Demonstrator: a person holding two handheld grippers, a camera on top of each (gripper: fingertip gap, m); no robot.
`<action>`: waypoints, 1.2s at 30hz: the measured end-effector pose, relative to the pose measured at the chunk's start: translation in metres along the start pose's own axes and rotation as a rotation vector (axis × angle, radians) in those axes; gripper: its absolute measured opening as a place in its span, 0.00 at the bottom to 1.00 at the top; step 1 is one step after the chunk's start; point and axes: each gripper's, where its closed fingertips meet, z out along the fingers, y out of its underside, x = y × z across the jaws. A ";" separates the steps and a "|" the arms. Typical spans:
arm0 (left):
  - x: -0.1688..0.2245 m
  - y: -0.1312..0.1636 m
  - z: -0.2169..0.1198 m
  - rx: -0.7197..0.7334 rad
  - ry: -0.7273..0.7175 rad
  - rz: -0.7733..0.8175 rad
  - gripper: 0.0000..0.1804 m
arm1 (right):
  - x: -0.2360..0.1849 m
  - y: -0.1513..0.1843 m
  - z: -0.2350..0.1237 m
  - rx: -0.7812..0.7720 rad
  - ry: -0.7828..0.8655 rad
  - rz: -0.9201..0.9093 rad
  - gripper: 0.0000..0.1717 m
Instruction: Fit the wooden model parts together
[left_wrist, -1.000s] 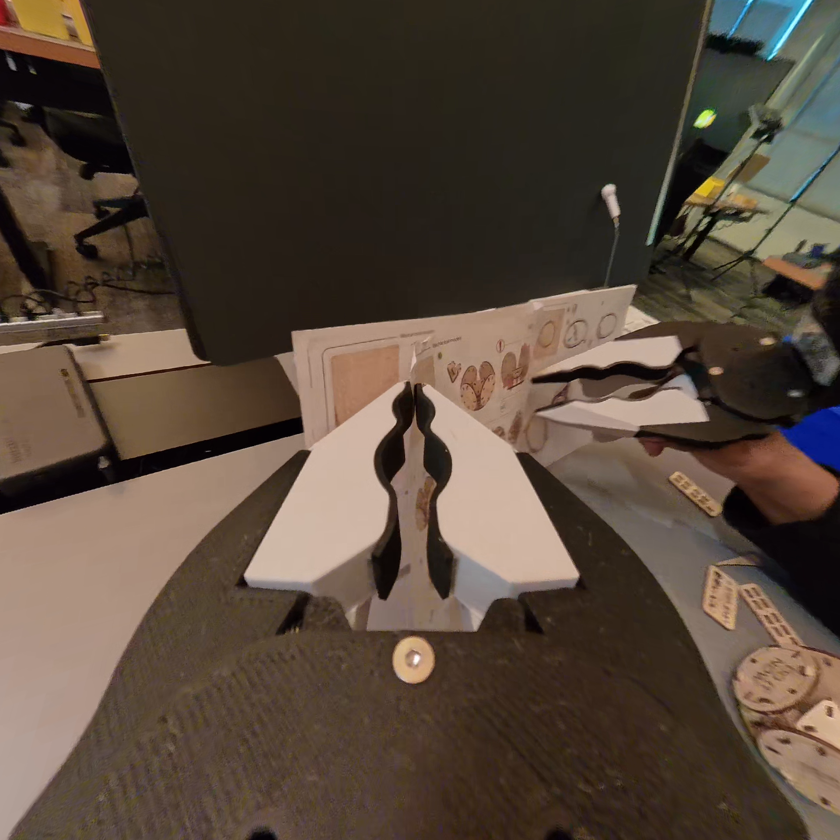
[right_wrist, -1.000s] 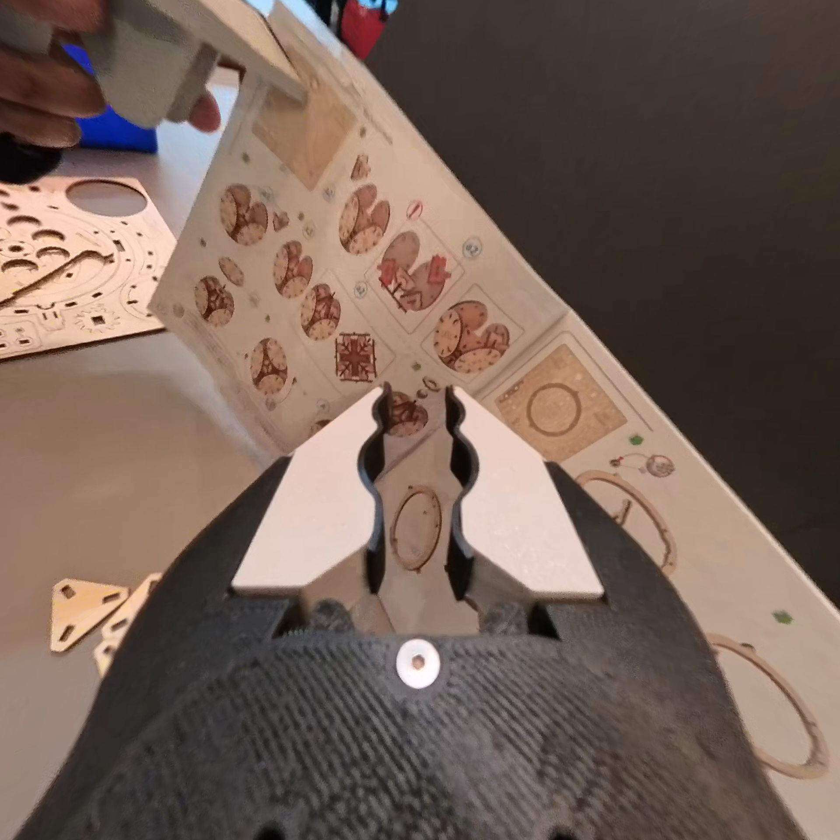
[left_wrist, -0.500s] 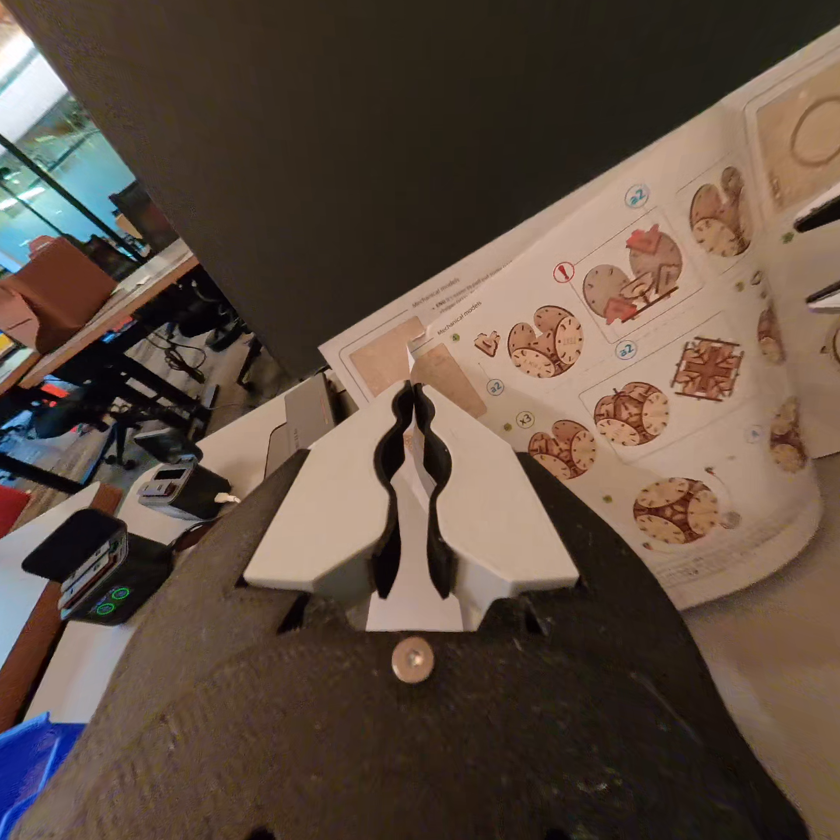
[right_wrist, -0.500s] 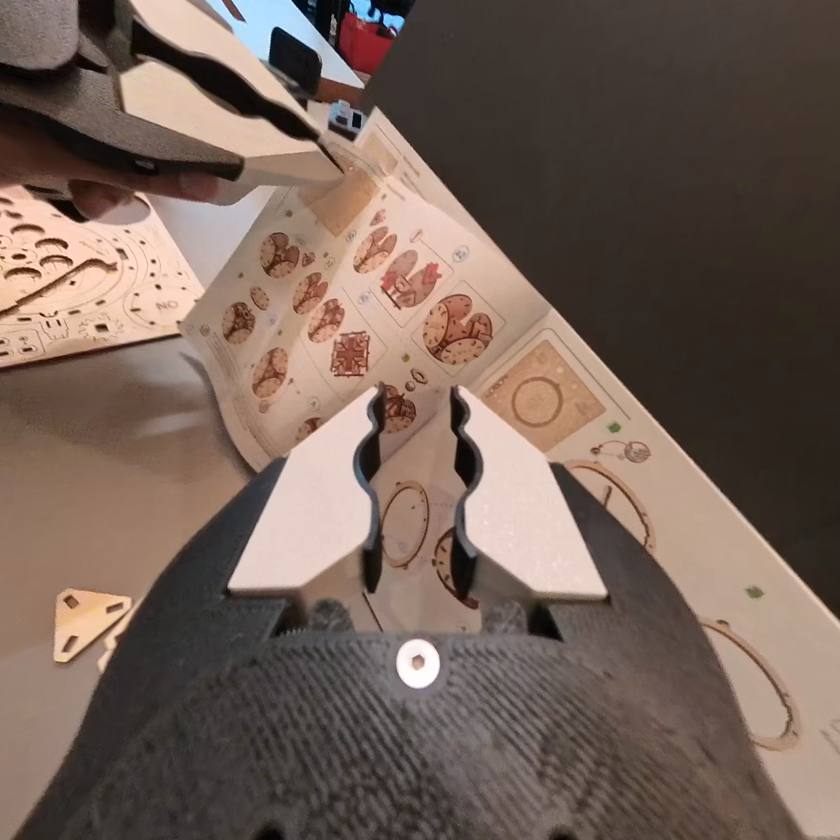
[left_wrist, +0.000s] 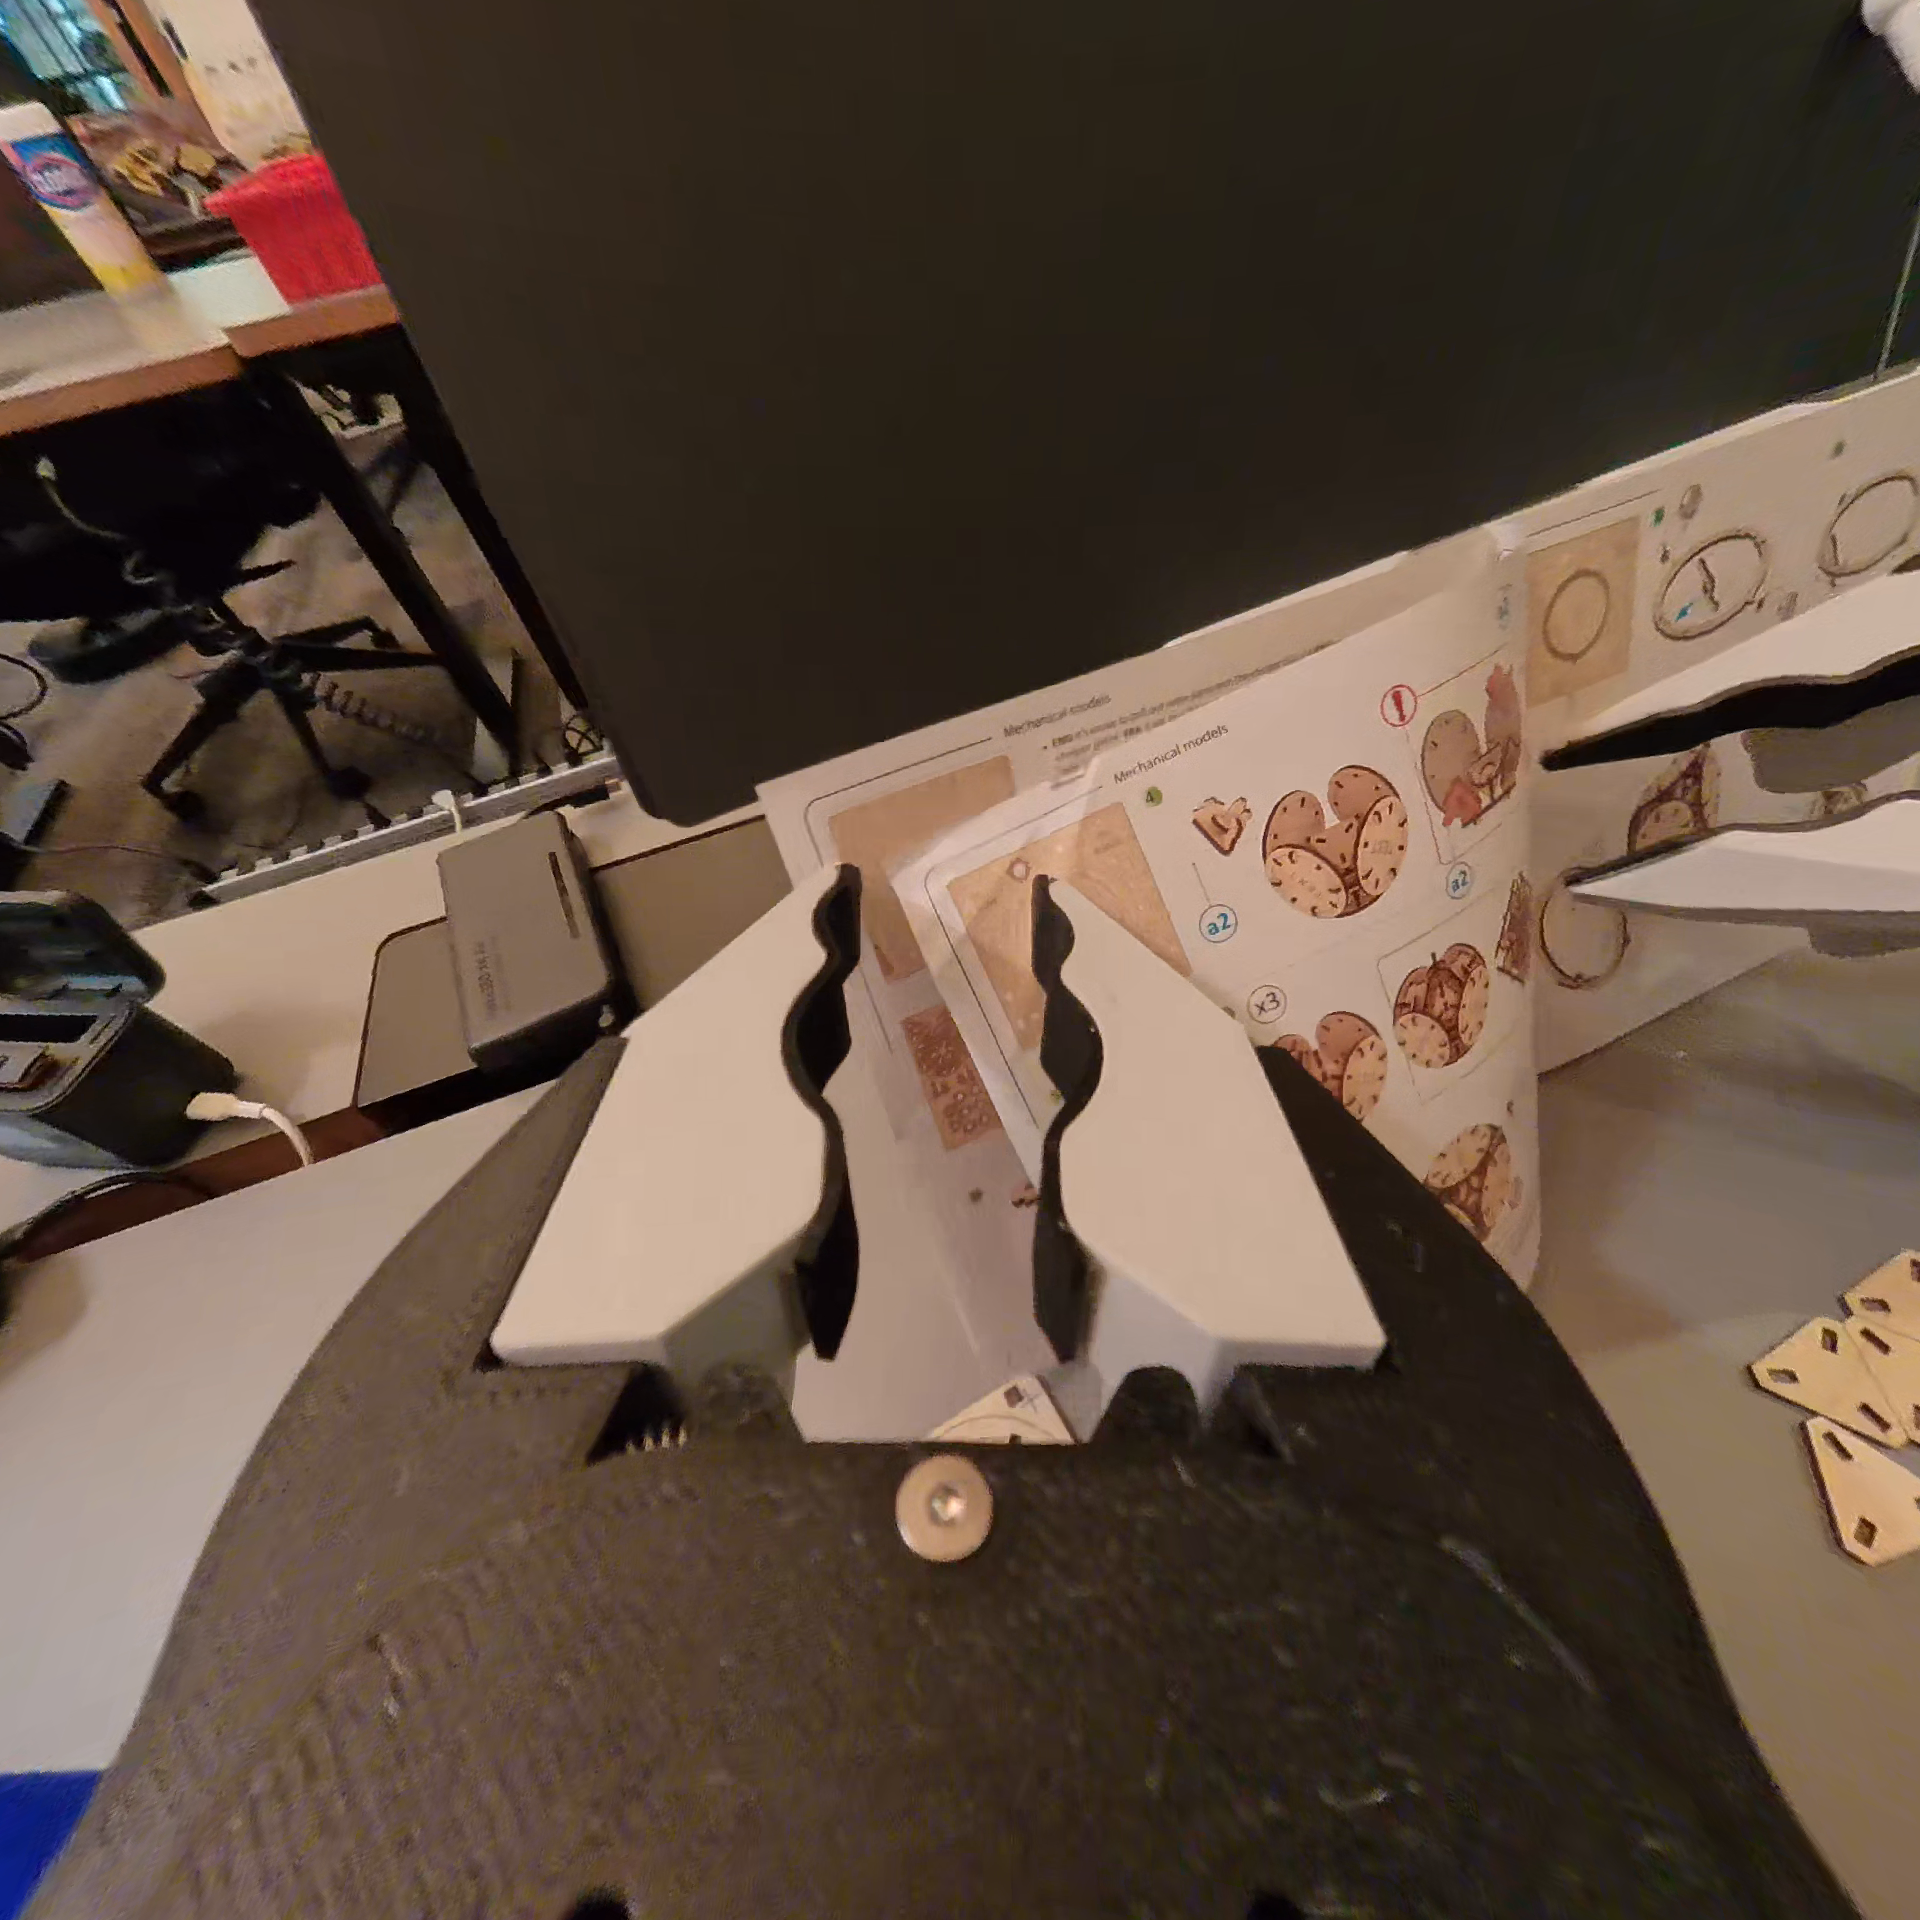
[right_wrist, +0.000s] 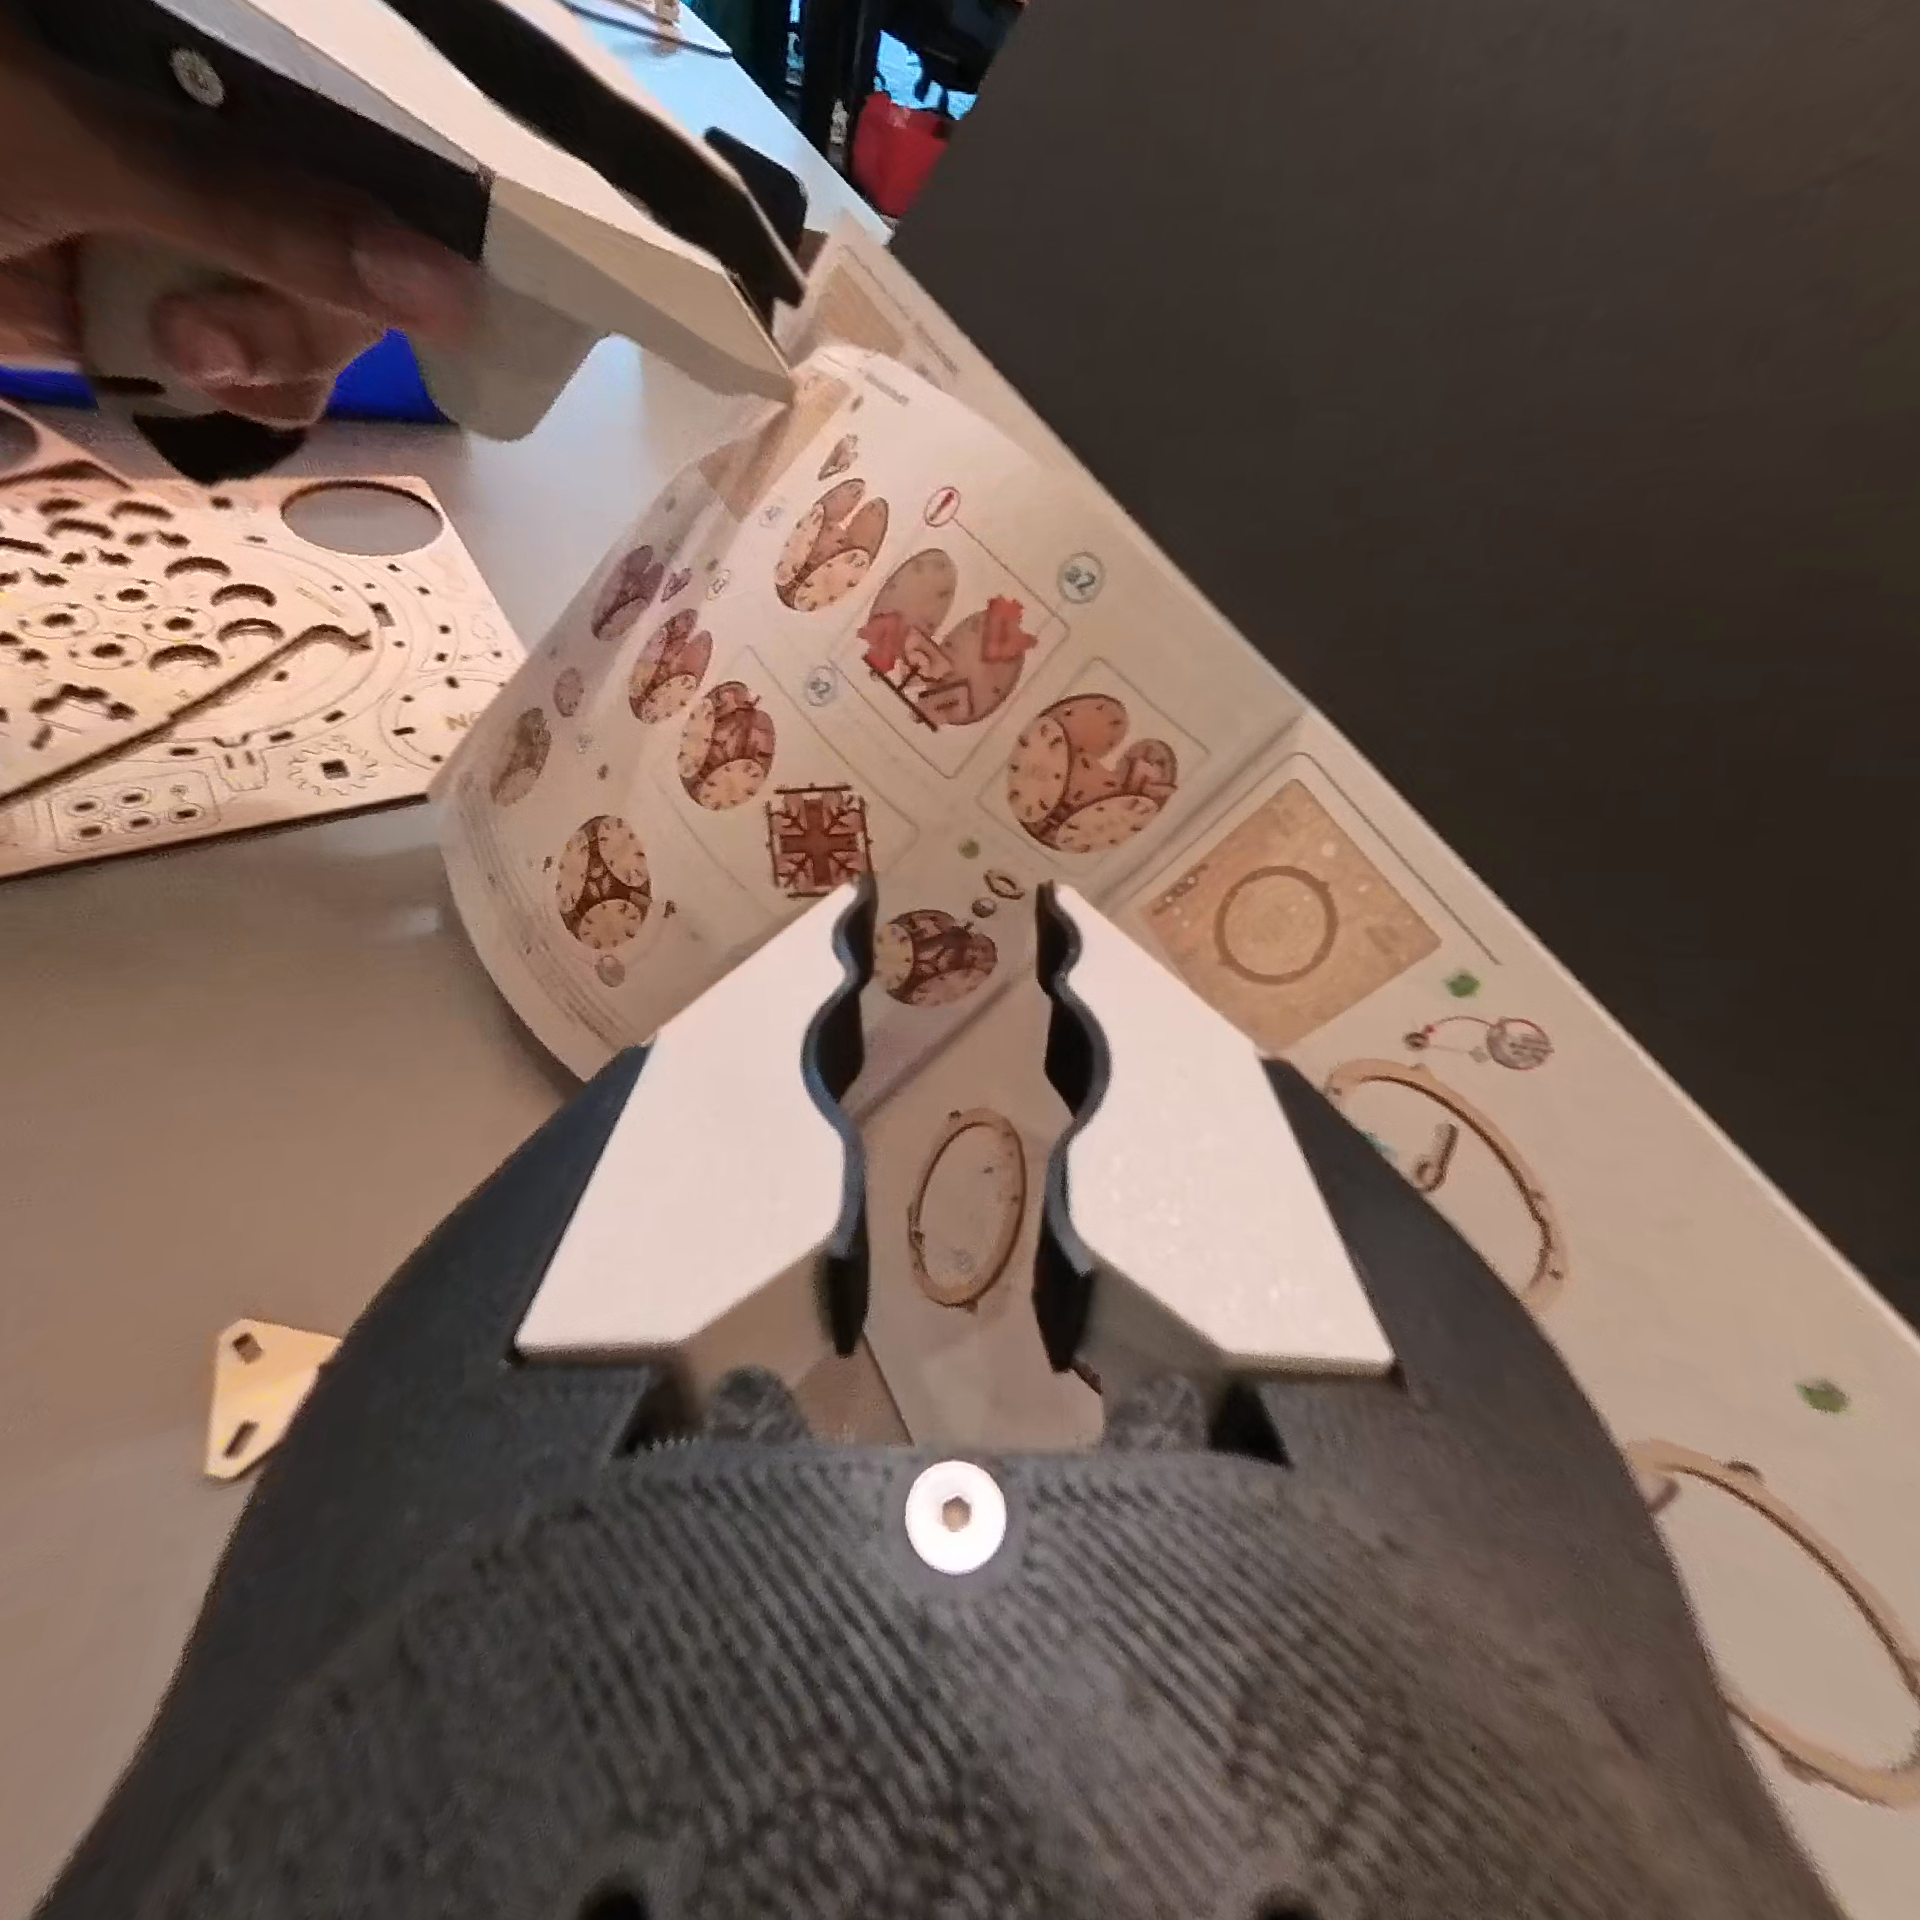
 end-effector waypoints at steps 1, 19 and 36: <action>-0.002 0.000 -0.002 -0.003 0.001 -0.001 0.18 | -0.002 0.001 0.001 -0.001 -0.006 -0.006 0.18; 0.038 -0.092 -0.072 0.244 0.112 0.013 0.25 | 0.052 -0.021 -0.041 0.020 0.273 -0.144 0.28; 0.098 -0.145 -0.148 0.418 0.330 0.021 0.20 | 0.076 0.019 -0.025 -0.876 0.009 -0.456 0.13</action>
